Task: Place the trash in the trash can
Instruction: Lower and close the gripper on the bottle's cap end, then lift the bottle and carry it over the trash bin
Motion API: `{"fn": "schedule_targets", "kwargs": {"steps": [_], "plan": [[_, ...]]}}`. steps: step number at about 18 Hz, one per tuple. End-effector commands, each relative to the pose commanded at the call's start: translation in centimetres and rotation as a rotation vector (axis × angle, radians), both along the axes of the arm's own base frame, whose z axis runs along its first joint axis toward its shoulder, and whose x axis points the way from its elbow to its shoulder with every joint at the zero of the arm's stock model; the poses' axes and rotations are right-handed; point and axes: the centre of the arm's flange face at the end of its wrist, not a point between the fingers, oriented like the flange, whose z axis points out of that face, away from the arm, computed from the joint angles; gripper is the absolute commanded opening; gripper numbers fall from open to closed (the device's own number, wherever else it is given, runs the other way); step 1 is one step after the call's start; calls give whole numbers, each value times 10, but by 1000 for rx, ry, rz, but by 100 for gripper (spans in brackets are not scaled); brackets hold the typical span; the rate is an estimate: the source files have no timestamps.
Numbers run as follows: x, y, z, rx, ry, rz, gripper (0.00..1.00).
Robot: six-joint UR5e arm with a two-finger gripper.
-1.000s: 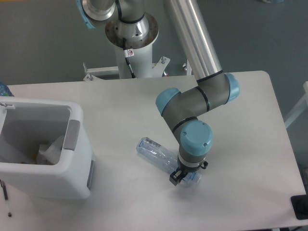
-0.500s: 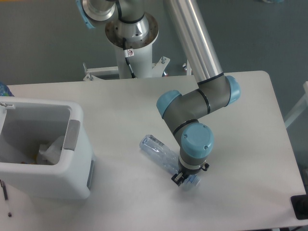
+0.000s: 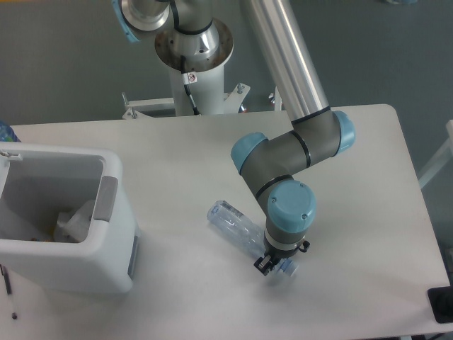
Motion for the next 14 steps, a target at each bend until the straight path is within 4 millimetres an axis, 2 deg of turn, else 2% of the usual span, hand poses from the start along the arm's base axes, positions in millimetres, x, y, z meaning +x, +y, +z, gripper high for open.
{"fn": "schedule_targets", "kwargs": {"steps": [9,11,14], "plan": [[-13,11,77,87,108,-76,47],[-13,13,99,128,143,-82,47],[-4,15,144,249,186,-116,47]]}}
